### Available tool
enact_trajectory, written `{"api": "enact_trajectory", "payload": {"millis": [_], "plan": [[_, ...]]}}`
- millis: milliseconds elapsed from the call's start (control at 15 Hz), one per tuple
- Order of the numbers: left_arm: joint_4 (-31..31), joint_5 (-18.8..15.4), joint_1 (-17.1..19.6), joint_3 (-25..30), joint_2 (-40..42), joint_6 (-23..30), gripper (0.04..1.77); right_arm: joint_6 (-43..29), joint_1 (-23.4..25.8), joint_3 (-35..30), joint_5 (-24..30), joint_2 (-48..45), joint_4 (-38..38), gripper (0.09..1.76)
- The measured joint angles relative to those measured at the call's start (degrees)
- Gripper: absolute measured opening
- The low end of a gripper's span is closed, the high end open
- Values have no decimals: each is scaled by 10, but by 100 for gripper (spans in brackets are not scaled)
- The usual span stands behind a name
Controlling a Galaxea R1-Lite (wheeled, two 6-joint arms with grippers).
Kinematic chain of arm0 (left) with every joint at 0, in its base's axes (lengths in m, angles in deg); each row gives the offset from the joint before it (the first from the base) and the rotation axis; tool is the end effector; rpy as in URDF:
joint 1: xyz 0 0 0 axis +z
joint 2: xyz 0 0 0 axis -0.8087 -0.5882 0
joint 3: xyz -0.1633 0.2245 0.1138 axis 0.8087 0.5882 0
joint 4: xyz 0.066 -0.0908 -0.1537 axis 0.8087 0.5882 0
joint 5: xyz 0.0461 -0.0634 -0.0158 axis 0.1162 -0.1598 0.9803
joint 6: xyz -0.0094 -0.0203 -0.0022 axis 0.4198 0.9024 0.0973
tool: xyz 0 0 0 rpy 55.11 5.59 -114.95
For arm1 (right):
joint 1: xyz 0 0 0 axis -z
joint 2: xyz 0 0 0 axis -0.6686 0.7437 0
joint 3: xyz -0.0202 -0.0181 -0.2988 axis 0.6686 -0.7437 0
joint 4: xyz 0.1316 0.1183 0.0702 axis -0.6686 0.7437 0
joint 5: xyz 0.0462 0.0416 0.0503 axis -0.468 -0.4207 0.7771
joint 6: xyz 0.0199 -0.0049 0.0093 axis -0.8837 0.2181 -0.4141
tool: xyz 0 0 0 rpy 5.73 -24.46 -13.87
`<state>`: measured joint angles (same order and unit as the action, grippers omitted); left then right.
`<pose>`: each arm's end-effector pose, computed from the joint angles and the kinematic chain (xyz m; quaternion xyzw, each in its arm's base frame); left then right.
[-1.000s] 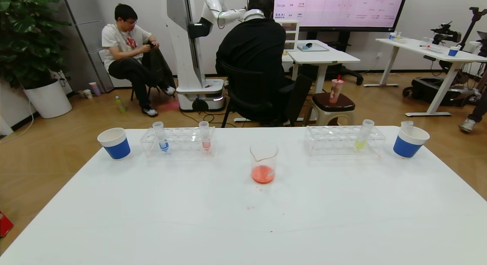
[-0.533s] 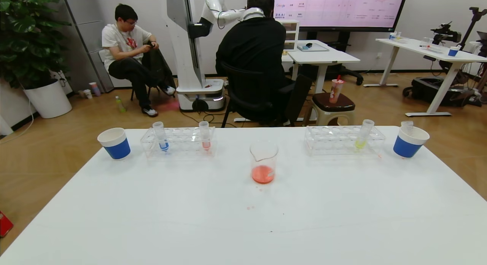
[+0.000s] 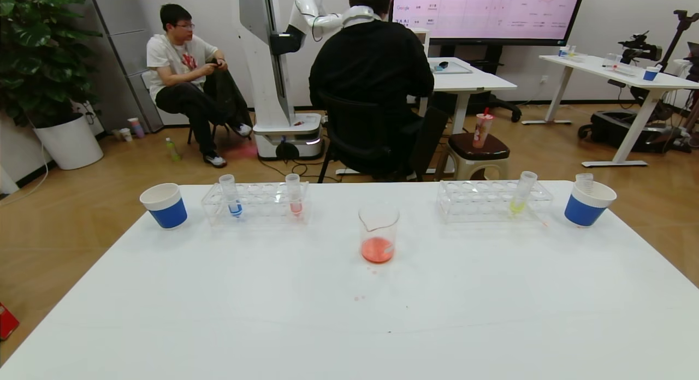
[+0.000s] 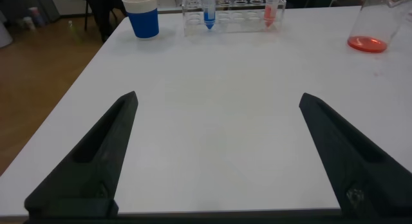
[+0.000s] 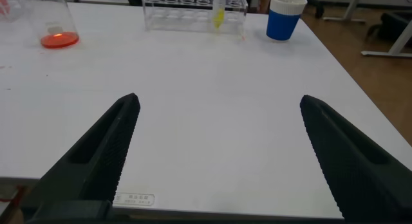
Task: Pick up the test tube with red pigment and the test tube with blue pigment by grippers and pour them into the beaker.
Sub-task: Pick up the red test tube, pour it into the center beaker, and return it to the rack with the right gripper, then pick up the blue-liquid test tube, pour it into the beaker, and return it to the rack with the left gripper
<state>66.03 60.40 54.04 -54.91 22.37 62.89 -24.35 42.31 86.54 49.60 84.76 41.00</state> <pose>-0.0229 -0.0001 0.0750 0.0189 0.0013 -0.0003 0.9998 -0.0229 0.0005 0.0749 -0.0113 0.0019 0.0034 0.9999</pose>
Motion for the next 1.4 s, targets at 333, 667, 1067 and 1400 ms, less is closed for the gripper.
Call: {"api": "enact_trajectory", "payload": {"millis": [333, 667, 1067, 1400], "plan": [[-1, 0, 0, 0, 0, 19, 175, 0, 0, 0, 0, 0, 0, 174], [1, -9, 0, -53, -15, 15, 175, 0, 0, 0, 0, 0, 0, 174], [-59, -21, -8, -263, -264, 25, 175, 0, 0, 0, 0, 0, 0, 174], [-272, -22, -6, -317, -547, 22, 175, 0, 0, 0, 0, 0, 0, 174]]}}
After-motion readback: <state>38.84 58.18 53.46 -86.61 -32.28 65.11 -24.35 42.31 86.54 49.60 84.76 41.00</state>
